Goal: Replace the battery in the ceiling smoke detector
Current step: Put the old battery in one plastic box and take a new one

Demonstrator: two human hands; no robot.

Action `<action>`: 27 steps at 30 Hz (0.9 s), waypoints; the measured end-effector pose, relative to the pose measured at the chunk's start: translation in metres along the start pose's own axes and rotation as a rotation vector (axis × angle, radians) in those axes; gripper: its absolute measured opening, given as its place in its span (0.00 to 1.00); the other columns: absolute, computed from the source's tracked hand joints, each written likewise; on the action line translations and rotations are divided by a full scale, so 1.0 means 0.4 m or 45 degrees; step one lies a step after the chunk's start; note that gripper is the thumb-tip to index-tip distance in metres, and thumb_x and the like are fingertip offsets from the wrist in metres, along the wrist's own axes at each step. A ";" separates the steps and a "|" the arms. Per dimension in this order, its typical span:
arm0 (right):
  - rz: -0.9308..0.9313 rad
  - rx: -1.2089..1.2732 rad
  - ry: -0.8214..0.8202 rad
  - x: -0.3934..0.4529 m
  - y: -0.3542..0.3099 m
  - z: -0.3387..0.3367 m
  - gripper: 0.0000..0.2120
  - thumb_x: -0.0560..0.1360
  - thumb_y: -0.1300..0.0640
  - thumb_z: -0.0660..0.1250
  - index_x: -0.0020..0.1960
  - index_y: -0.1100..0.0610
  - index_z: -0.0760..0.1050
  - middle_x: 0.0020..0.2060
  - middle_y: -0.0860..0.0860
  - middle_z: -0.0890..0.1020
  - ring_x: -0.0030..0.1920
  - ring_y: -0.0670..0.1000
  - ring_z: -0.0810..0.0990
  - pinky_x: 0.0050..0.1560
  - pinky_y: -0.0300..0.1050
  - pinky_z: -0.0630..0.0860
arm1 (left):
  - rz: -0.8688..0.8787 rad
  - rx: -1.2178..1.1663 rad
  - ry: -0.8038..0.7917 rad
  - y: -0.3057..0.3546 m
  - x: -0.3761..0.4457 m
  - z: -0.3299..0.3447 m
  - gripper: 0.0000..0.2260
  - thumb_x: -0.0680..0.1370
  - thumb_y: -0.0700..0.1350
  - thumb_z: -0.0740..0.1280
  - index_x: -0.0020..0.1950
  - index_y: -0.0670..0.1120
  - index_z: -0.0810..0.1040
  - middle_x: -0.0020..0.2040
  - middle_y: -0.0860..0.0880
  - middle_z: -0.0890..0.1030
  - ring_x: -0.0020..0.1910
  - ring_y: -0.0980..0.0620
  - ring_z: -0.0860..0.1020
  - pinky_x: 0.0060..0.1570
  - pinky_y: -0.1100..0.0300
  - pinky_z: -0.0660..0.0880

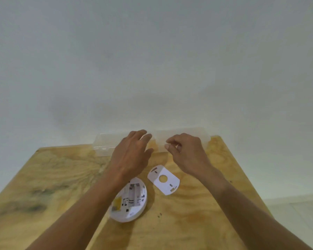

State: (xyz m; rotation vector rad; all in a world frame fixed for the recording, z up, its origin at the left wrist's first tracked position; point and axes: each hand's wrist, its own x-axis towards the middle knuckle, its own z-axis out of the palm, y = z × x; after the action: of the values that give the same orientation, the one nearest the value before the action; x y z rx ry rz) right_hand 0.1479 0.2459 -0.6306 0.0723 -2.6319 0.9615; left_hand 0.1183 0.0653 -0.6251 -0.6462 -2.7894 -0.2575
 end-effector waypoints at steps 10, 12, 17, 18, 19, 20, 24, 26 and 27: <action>0.958 0.909 -0.168 0.059 -0.174 0.195 0.16 0.76 0.55 0.71 0.45 0.70 0.82 0.29 0.56 0.82 0.29 0.53 0.77 0.34 0.44 0.77 | -0.330 0.063 -0.032 -0.274 -0.079 -0.009 0.28 0.79 0.52 0.69 0.78 0.47 0.67 0.77 0.49 0.69 0.76 0.46 0.66 0.68 0.49 0.70; 1.068 1.009 -0.114 0.075 -0.179 0.223 0.17 0.77 0.54 0.70 0.43 0.70 0.80 0.28 0.57 0.80 0.28 0.53 0.76 0.36 0.46 0.76 | -0.326 0.043 -0.046 -0.304 -0.075 0.005 0.28 0.79 0.51 0.69 0.78 0.48 0.66 0.78 0.49 0.68 0.76 0.46 0.65 0.68 0.49 0.71; 1.148 1.129 -0.011 0.086 -0.186 0.276 0.18 0.80 0.54 0.66 0.43 0.69 0.79 0.26 0.56 0.80 0.22 0.50 0.73 0.31 0.44 0.75 | -0.276 -0.008 -0.022 -0.348 -0.051 0.035 0.26 0.79 0.49 0.70 0.76 0.46 0.69 0.76 0.48 0.72 0.75 0.44 0.66 0.66 0.47 0.72; 1.147 1.140 0.000 0.086 -0.185 0.279 0.17 0.80 0.54 0.66 0.42 0.68 0.79 0.25 0.56 0.80 0.22 0.50 0.72 0.30 0.43 0.74 | -0.267 -0.022 -0.011 -0.354 -0.048 0.038 0.26 0.79 0.49 0.70 0.75 0.46 0.71 0.75 0.48 0.72 0.75 0.44 0.67 0.65 0.47 0.72; 1.148 1.158 0.002 0.087 -0.185 0.281 0.16 0.80 0.55 0.66 0.42 0.68 0.78 0.26 0.56 0.79 0.22 0.50 0.72 0.29 0.43 0.74 | -0.260 -0.031 -0.003 -0.361 -0.047 0.040 0.26 0.78 0.50 0.71 0.75 0.46 0.71 0.74 0.48 0.73 0.74 0.44 0.67 0.64 0.46 0.73; 1.152 1.186 -0.004 0.088 -0.185 0.280 0.15 0.80 0.56 0.65 0.43 0.67 0.77 0.26 0.56 0.79 0.23 0.50 0.72 0.27 0.41 0.74 | -0.252 -0.033 0.007 -0.368 -0.046 0.042 0.26 0.78 0.50 0.71 0.74 0.46 0.72 0.74 0.49 0.74 0.74 0.44 0.68 0.64 0.47 0.73; 1.177 1.286 -0.045 0.093 -0.187 0.275 0.11 0.81 0.58 0.65 0.46 0.67 0.77 0.27 0.57 0.79 0.23 0.48 0.72 0.21 0.37 0.72 | -0.224 -0.060 0.049 -0.390 -0.050 0.053 0.26 0.77 0.52 0.72 0.73 0.47 0.74 0.73 0.49 0.75 0.73 0.44 0.70 0.63 0.47 0.72; 1.187 1.298 -0.065 0.093 -0.181 0.273 0.11 0.80 0.59 0.65 0.47 0.67 0.77 0.27 0.57 0.79 0.23 0.48 0.72 0.20 0.36 0.71 | -0.216 -0.078 0.067 -0.396 -0.051 0.054 0.26 0.77 0.52 0.72 0.73 0.47 0.74 0.72 0.50 0.76 0.72 0.44 0.70 0.64 0.47 0.72; 1.191 1.300 -0.075 0.092 -0.179 0.270 0.10 0.80 0.58 0.65 0.47 0.67 0.77 0.28 0.57 0.80 0.24 0.48 0.72 0.20 0.36 0.71 | -0.213 -0.088 0.075 -0.398 -0.050 0.053 0.26 0.77 0.53 0.72 0.73 0.48 0.75 0.72 0.51 0.76 0.72 0.44 0.69 0.64 0.47 0.72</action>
State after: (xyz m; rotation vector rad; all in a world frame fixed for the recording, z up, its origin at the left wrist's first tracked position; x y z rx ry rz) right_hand 0.0927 0.1246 -0.6516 -0.9469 -1.8486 2.4974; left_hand 0.0591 -0.0788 -0.6690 -0.4133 -2.7909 -0.4013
